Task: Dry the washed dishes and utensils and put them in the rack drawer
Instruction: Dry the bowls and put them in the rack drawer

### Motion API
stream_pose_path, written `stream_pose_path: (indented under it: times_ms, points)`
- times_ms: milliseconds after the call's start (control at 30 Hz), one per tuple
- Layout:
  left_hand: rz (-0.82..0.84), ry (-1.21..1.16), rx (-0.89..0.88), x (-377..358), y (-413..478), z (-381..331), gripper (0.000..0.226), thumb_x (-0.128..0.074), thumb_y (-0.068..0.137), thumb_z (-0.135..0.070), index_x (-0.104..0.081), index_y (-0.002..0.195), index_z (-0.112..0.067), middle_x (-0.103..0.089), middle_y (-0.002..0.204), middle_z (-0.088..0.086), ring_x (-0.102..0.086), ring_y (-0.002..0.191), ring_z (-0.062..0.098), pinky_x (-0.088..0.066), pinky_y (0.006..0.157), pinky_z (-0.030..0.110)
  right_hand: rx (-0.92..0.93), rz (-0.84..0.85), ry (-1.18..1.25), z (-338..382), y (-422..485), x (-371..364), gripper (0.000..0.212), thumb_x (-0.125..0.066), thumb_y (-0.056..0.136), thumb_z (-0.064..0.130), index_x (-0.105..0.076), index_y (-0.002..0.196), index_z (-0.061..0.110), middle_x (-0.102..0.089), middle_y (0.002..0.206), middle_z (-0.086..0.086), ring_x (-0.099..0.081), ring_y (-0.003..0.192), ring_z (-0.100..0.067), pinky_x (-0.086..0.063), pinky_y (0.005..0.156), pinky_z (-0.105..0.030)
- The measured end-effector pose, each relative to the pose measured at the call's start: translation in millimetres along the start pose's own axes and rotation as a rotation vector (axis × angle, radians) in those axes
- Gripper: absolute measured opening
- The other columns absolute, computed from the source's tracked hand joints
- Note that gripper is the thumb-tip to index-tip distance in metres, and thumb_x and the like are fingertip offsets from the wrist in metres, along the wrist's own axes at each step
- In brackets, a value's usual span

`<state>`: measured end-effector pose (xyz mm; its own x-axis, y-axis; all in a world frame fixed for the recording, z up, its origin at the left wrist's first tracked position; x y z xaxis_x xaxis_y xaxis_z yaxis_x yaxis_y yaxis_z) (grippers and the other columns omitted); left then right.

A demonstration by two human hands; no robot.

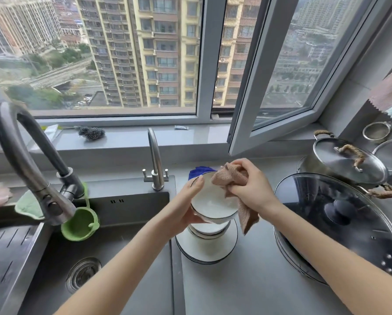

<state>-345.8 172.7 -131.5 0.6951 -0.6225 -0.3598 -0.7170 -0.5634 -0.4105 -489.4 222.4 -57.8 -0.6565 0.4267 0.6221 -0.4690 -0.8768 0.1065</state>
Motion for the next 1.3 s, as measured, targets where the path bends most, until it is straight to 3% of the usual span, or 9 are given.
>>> stream_pose_path:
  times_ms: [167,367,500,600,733,900,1000,1133,1300]
  points:
    - [-0.191,0.097,0.038,15,-1,11,0.042,-0.022,0.098,-0.053,-0.059,0.107,-0.035,-0.071,0.097,0.003,-0.065,0.09,0.022,-0.052,0.081,0.049,0.459,-0.07,-0.466,39,-33,-37,0.038,-0.051,0.071,0.008,-0.067,0.102,0.02,-0.064,0.12,-0.005,-0.06,0.105,-0.035,-0.037,0.102,-0.051]
    - [-0.16,0.261,0.0,17,-11,3,0.05,-0.014,0.098,-0.055,-0.061,0.114,-0.045,-0.074,0.097,-0.005,-0.069,0.093,0.013,-0.055,0.084,0.042,0.606,-0.241,-1.006,57,-53,-57,0.004,-0.064,0.072,0.021,-0.069,0.072,0.022,-0.063,0.087,-0.006,-0.057,0.069,-0.026,-0.031,0.067,-0.033]
    - [-0.248,0.304,-0.188,12,-23,-12,0.044,-0.027,0.1,-0.045,-0.067,0.097,-0.026,-0.072,0.08,-0.002,-0.066,0.073,0.01,-0.049,0.066,0.029,0.382,-0.154,-0.458,57,-49,-69,0.018,-0.062,0.065,0.014,-0.069,0.082,0.015,-0.063,0.076,-0.004,-0.058,0.063,-0.025,-0.04,0.053,-0.027]
    - [-0.313,0.321,-0.129,28,-29,-11,0.041,-0.035,0.099,-0.045,-0.059,0.087,-0.014,-0.067,0.075,0.01,-0.064,0.062,0.016,-0.048,0.063,0.033,0.167,0.322,0.042,50,-59,-96,0.016,-0.044,0.068,0.014,-0.059,0.073,0.018,-0.059,0.064,0.006,-0.05,0.063,-0.011,-0.037,0.06,-0.023]
    - [-0.264,0.475,0.094,44,-36,17,0.046,-0.037,0.09,-0.061,-0.064,0.105,-0.027,-0.069,0.106,0.009,-0.058,0.083,0.024,-0.044,0.071,0.038,0.331,0.86,-0.458,31,-81,-115,0.026,-0.047,0.07,0.001,-0.067,0.079,0.013,-0.065,0.077,-0.002,-0.052,0.074,-0.016,-0.045,0.067,-0.03]
    - [-0.239,0.357,0.038,46,-37,15,0.048,-0.027,0.099,-0.051,-0.068,0.1,-0.026,-0.072,0.08,0.0,-0.065,0.07,0.015,-0.049,0.066,0.031,0.537,0.264,-0.362,60,-69,-111,0.023,-0.054,0.068,0.003,-0.072,0.077,0.013,-0.068,0.078,-0.001,-0.062,0.079,-0.02,-0.05,0.071,-0.032]
    - [-0.275,0.376,0.059,60,-41,13,0.042,-0.035,0.096,-0.053,-0.065,0.105,-0.024,-0.07,0.069,-0.002,-0.061,0.057,0.014,-0.042,0.058,0.025,0.224,0.524,0.089,59,-83,-118,0.032,-0.053,0.072,0.001,-0.064,0.065,0.03,-0.055,0.059,0.013,-0.047,0.061,-0.004,-0.04,0.061,-0.025]
    - [-0.205,0.4,0.164,65,-49,30,0.046,-0.031,0.097,-0.054,-0.062,0.112,-0.023,-0.069,0.088,0.004,-0.06,0.068,0.021,-0.046,0.061,0.028,0.274,0.899,-0.265,68,-103,-108,0.029,-0.05,0.076,-0.001,-0.068,0.076,0.022,-0.053,0.059,0.01,-0.046,0.057,-0.003,-0.038,0.058,-0.019]
    - [-0.225,0.281,0.107,72,-54,29,0.049,-0.021,0.098,-0.055,-0.062,0.115,-0.033,-0.071,0.102,0.001,-0.063,0.077,0.018,-0.05,0.062,0.031,0.3,0.274,0.119,100,-79,-23,0.024,-0.058,0.073,0.004,-0.066,0.088,0.021,-0.07,0.08,0.003,-0.066,0.078,-0.015,-0.053,0.075,-0.03]
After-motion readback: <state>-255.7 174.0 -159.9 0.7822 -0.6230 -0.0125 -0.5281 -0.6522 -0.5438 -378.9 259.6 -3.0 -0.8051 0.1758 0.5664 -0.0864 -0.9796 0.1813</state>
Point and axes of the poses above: each hand's wrist, its own y-axis towards the middle knuckle, its own x-axis out of the back of the hand, z = x × y, the point moved 8 cm from there along y, towards the middle knuckle
